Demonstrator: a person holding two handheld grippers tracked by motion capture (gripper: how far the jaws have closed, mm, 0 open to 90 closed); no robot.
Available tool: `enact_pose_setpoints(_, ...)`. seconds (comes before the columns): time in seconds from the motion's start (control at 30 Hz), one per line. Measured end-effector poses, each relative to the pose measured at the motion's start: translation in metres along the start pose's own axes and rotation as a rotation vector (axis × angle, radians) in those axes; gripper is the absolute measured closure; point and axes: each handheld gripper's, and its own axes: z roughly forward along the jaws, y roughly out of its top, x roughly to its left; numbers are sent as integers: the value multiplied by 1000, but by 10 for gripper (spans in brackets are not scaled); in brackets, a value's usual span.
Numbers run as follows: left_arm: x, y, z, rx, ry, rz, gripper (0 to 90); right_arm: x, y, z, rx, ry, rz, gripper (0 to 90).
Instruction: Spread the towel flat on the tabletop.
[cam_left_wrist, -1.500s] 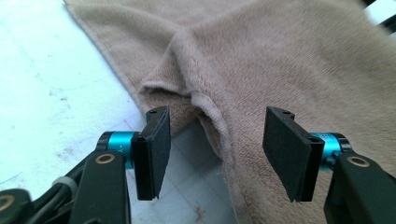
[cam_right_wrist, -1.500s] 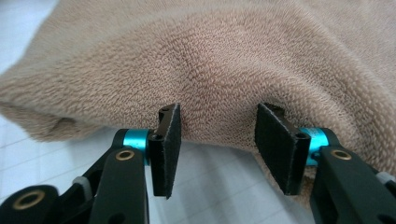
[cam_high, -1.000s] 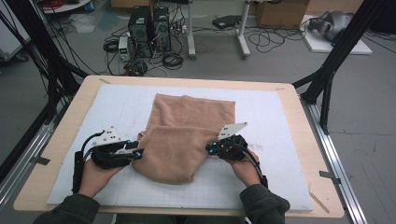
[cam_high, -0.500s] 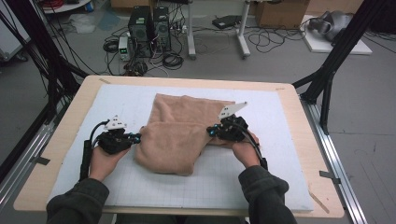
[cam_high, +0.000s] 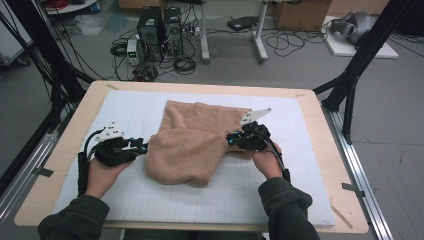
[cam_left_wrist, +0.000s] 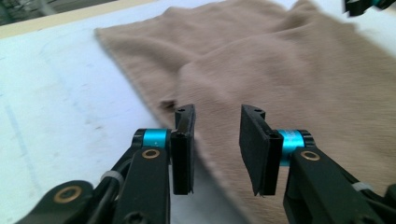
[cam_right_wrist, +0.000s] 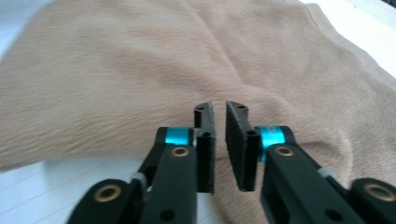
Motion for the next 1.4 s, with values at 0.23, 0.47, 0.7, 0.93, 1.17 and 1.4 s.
enact_pose_setpoints(0.23, -25, -7, 21, 85, -94, 71, 501, 27, -12, 4, 33, 68, -18, 509)
enact_pose_setpoints(0.47, -29, -29, 52, 221, -51, 135, 652, 37, -16, 36, 41, 93, 7, 533)
enact_pose_setpoints(0.7, -26, -24, 45, 179, -35, 99, 867, 42, 1, 48, -10, 140, -29, 872)
enact_pose_setpoints(0.93, -8, -10, 47, 126, 20, 36, 871, 35, 26, 42, -19, 89, -55, 874)
enact_pose_setpoints(1.17, 18, -11, 74, 134, 87, -46, 866, 9, 34, 63, 18, 23, 28, 873)
enact_pose_setpoints(1.4, 10, 1, 47, 92, 45, -16, 676, 3, 28, 64, 9, 50, 41, 725)
